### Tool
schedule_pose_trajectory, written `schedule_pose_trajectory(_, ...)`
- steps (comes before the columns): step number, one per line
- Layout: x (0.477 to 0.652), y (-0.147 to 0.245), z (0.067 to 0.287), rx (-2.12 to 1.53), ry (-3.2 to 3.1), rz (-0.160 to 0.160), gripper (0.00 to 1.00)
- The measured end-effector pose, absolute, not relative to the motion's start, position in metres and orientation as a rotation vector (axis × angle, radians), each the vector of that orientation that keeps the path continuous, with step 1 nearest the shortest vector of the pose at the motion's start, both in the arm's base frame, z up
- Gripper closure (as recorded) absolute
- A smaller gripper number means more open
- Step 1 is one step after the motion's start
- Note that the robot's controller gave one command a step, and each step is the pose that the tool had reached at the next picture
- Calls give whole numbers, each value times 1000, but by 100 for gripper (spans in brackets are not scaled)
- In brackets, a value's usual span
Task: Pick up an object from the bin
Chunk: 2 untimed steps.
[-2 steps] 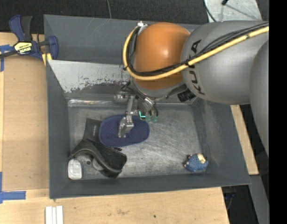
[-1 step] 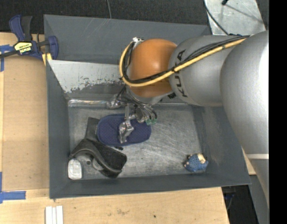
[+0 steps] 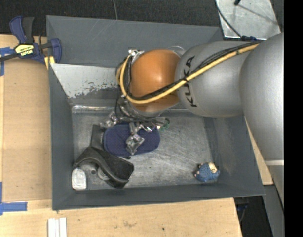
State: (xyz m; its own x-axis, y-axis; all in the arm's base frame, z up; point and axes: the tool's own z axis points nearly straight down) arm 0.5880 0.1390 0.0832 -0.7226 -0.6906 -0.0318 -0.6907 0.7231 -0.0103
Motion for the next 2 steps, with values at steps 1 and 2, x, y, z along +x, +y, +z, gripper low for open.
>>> schedule_pose_trajectory(1, 578, 173, 80, -1906, 2479, -12, 0)
schedule_pose_trajectory(2, 541, 174, 76, -2291, 2117, -11, 0)
